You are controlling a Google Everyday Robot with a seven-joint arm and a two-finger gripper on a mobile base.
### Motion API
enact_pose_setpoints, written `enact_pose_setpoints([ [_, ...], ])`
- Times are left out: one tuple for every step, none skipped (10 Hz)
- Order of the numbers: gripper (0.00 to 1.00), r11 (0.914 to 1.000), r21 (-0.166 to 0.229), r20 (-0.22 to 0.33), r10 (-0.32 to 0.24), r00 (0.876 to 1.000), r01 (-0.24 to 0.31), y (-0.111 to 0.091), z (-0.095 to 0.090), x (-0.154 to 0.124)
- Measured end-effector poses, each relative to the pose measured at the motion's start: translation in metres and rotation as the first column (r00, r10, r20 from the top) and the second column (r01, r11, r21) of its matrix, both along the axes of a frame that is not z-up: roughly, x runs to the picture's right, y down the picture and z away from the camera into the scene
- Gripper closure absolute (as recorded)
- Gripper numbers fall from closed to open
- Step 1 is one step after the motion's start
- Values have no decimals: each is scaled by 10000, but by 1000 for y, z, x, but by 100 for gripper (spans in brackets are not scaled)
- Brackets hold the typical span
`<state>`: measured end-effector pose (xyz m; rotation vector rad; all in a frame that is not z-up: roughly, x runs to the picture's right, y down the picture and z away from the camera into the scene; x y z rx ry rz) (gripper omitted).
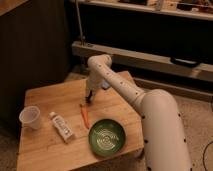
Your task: Place the eraser in the ceramic cup
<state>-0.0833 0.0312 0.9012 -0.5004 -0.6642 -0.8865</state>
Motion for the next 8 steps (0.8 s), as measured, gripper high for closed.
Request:
enact_pose_setpoints([
  [22,9998,140,282,120,9995,-124,-3,-3,1],
  [22,9996,194,528,207,9984,-218,-3,-4,2],
  [22,9993,244,781,257,9966,-277,-4,-4,0],
  [22,9992,256,932,267,9953,-292,-5,-1,-4],
  [22,9992,265,1049,281,9941,-310,-5,1,-9],
  [22,9989,236,1174,378,9924,-408,-4,7,-14],
  [22,9986,178,1219,471,9914,-496,-2,14,-18],
  [22,9986,132,1250,493,9909,-514,0,20,-24],
])
